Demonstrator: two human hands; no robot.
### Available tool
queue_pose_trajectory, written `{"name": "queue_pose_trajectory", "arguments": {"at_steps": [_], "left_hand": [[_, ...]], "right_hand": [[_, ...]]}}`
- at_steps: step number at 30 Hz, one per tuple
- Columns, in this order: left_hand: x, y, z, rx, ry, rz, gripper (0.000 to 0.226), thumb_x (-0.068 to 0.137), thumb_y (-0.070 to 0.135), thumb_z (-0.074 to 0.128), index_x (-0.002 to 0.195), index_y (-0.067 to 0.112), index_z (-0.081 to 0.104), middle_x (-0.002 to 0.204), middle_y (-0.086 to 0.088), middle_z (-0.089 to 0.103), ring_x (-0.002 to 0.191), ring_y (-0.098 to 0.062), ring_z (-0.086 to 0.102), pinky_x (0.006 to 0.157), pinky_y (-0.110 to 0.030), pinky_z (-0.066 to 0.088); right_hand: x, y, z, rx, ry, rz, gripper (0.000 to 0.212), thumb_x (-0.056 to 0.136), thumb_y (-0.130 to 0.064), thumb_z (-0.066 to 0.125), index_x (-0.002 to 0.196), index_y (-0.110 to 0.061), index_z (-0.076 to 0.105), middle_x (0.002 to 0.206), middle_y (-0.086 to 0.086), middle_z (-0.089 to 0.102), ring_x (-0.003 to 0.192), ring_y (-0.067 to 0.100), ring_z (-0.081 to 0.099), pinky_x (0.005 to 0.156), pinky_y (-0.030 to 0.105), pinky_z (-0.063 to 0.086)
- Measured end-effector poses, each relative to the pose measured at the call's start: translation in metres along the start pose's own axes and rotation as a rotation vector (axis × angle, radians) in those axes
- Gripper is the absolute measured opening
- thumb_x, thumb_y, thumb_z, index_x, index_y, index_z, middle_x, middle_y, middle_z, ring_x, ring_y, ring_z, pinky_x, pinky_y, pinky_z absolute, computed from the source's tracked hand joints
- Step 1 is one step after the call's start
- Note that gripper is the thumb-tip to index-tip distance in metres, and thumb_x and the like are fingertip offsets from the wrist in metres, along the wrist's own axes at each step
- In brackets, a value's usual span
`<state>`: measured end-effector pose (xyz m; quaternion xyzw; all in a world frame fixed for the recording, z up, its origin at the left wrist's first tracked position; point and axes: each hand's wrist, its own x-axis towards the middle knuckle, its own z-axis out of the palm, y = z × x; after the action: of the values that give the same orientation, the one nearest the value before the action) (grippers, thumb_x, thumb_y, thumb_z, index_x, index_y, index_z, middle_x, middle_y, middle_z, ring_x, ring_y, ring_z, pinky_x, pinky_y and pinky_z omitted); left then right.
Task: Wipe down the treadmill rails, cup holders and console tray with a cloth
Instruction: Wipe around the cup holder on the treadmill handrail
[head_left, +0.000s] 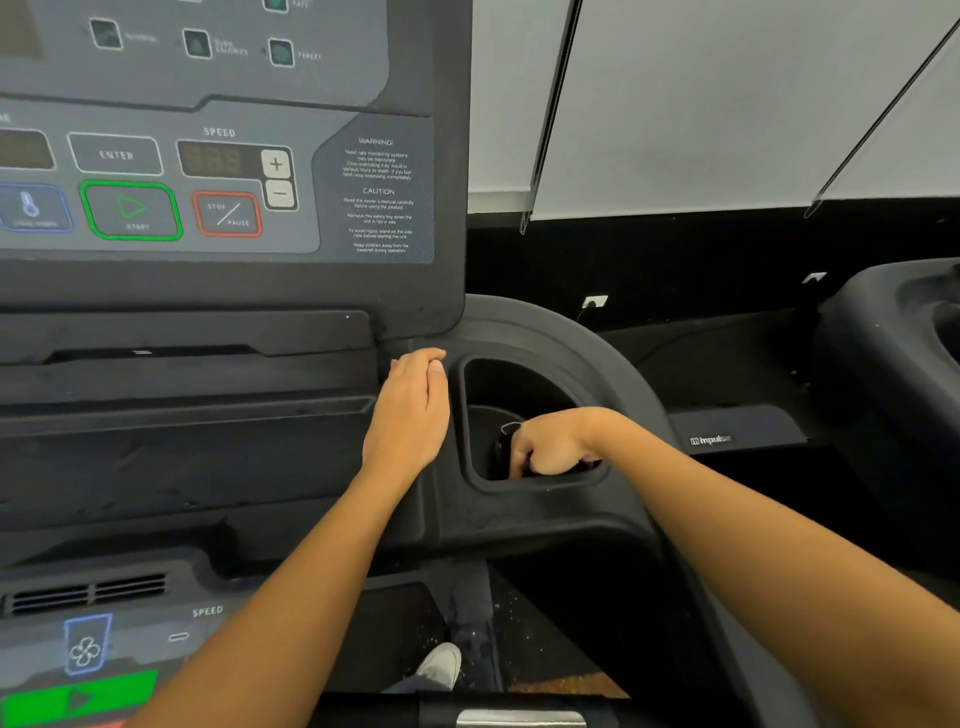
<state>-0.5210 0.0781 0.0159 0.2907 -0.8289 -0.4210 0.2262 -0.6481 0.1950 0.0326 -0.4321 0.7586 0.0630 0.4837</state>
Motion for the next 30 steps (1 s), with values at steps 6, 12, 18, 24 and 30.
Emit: {"name": "queue_pose_trajectory", "arguments": {"at_steps": [6, 12, 18, 24, 30], "left_hand": [[0.000, 0.002, 0.001, -0.010, -0.001, -0.005, 0.034, 0.101, 0.021, 0.030, 0.126, 0.011, 0.050, 0.125, -0.004, 0.054, 0.124, -0.018, 0.045, 0.110, -0.041, 0.031], [0.000, -0.003, 0.001, 0.015, -0.022, 0.006, 0.036, 0.101, 0.021, 0.029, 0.128, 0.010, 0.049, 0.129, -0.005, 0.052, 0.130, -0.019, 0.039, 0.112, -0.040, 0.029], [0.002, -0.005, 0.001, 0.008, -0.025, -0.008, 0.036, 0.101, 0.022, 0.029, 0.129, 0.012, 0.048, 0.131, -0.005, 0.051, 0.132, -0.022, 0.038, 0.110, -0.040, 0.030], [0.002, -0.007, 0.003, 0.024, -0.036, -0.009, 0.036, 0.101, 0.024, 0.029, 0.129, 0.012, 0.048, 0.133, -0.005, 0.050, 0.134, -0.024, 0.035, 0.111, -0.041, 0.029], [0.000, -0.005, 0.002, 0.023, -0.021, -0.001, 0.036, 0.101, 0.022, 0.029, 0.128, 0.012, 0.049, 0.131, -0.006, 0.051, 0.130, -0.023, 0.039, 0.109, -0.038, 0.032]], "right_hand": [[0.006, -0.016, 0.010, 0.160, 0.072, -0.033, 0.044, 0.088, 0.005, 0.041, 0.119, -0.017, 0.064, 0.143, 0.006, 0.044, 0.136, 0.022, 0.033, 0.114, 0.043, 0.027], [-0.009, -0.021, 0.011, -0.016, 0.123, 0.028, 0.048, 0.091, 0.001, 0.036, 0.130, -0.018, 0.056, 0.143, 0.004, 0.045, 0.130, 0.024, 0.040, 0.106, 0.033, 0.032], [-0.040, -0.008, 0.048, 0.171, 0.610, -0.039, 0.039, 0.093, 0.000, 0.040, 0.115, -0.020, 0.065, 0.127, 0.002, 0.055, 0.116, 0.017, 0.052, 0.103, 0.027, 0.039], [-0.100, 0.008, 0.073, 0.511, 1.051, -0.205, 0.055, 0.086, 0.004, 0.054, 0.125, -0.034, 0.052, 0.110, -0.013, 0.053, 0.102, -0.011, 0.049, 0.084, 0.001, 0.038], [-0.071, -0.002, 0.137, 0.094, 1.205, -0.091, 0.008, 0.083, -0.019, 0.062, 0.091, -0.016, 0.063, 0.109, 0.000, 0.059, 0.106, 0.014, 0.058, 0.088, 0.018, 0.042]]}}
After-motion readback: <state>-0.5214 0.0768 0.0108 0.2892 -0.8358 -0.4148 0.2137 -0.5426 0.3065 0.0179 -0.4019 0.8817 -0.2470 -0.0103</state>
